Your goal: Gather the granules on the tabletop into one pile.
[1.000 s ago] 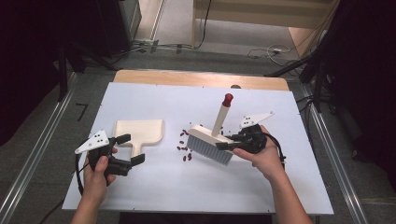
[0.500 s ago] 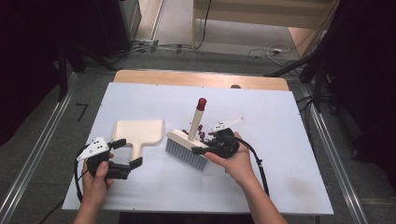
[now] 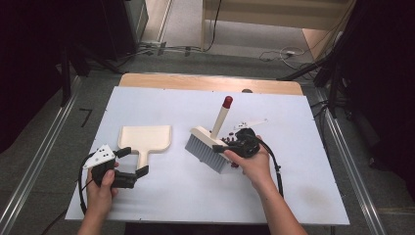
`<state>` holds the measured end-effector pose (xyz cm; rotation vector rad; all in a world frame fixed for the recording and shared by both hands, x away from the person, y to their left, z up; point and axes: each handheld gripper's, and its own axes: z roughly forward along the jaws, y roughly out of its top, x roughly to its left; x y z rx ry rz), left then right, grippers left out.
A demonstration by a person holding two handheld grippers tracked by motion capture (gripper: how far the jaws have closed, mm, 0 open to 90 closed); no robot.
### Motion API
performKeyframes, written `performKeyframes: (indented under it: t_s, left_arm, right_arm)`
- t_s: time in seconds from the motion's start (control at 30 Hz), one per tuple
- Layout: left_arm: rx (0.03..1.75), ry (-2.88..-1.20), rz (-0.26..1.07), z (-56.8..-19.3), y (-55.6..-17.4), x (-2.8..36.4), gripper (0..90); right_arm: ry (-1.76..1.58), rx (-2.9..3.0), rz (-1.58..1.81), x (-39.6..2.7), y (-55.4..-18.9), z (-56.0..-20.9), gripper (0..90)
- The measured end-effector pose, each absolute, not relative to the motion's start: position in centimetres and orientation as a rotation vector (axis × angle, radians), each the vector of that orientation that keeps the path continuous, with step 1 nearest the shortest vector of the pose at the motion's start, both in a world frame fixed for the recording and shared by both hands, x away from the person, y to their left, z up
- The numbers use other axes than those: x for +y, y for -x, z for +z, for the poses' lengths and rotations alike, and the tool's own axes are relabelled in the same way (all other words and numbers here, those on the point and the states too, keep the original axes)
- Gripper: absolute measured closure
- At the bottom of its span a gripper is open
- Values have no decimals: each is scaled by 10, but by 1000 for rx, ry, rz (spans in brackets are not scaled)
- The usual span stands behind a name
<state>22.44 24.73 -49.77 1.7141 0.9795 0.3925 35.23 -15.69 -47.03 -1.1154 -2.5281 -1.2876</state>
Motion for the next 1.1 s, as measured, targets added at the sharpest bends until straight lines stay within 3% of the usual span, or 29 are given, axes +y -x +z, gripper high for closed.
performKeyframes:
  t_s: [0.53,0.8,1.1]
  left_arm:
    - [985,-1728,388,-513,-224,245,0]
    - [983,-1733,392,-514,-224,243,0]
    - [978,-1735,386,-514,-224,243,0]
  right_arm:
    - [1223,-2575,-1341,-176,-354,-458,655]
    - [1172,-2563,-1405,-150,-341,-445,655]
    - [1248,-2543,-1374,-120,-342,-467,655]
